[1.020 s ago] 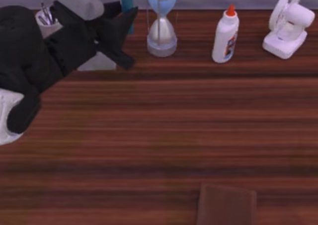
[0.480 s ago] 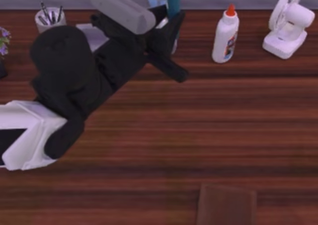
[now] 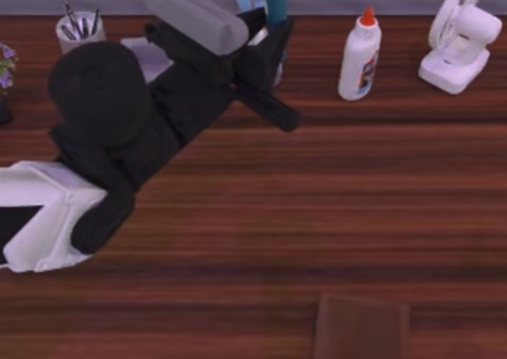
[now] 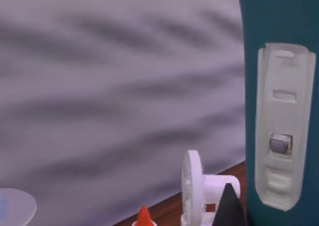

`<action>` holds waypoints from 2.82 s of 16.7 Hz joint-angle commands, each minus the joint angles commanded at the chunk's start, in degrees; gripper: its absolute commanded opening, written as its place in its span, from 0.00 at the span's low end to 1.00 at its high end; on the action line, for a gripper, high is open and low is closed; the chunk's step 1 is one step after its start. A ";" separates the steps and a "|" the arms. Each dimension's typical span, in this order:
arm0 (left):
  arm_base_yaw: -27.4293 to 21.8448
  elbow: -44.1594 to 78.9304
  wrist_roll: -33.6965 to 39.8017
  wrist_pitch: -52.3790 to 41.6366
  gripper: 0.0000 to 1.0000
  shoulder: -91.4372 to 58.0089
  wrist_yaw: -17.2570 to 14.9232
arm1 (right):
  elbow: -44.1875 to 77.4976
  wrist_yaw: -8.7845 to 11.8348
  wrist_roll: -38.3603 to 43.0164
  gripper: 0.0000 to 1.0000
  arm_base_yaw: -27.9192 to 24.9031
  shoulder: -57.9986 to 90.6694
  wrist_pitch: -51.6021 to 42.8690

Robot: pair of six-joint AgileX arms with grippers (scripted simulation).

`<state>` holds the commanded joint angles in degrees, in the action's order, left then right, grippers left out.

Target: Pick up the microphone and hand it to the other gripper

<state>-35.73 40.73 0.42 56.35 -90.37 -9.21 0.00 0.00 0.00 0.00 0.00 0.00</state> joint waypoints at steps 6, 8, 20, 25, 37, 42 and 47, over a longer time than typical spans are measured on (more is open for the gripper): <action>0.00 0.00 0.00 0.00 0.00 0.00 0.00 | 4.88 3.83 -0.42 1.00 -2.43 6.19 2.87; 0.00 0.00 0.00 0.00 0.00 0.00 0.00 | 9.39 7.29 -0.81 1.00 -4.58 12.83 5.51; 0.00 0.00 0.00 0.00 0.00 0.00 0.00 | 39.99 31.58 -3.34 1.00 -19.74 65.93 23.01; 0.00 0.00 0.00 0.00 0.00 0.00 0.00 | 45.99 35.89 -4.06 1.00 -22.45 74.33 26.69; 0.00 0.00 0.00 0.00 0.00 0.00 0.00 | 58.20 28.92 -3.82 1.00 -29.23 89.00 28.97; 0.00 0.00 0.00 0.00 0.00 0.00 0.00 | 62.67 26.12 -3.71 1.00 -31.97 93.93 29.67; 0.00 0.00 0.00 0.00 0.00 0.00 0.00 | 62.67 26.12 -3.71 0.77 -31.97 93.93 29.67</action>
<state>-35.73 40.73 0.42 56.35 -90.37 -9.21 62.67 26.12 -3.71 -31.97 93.93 29.67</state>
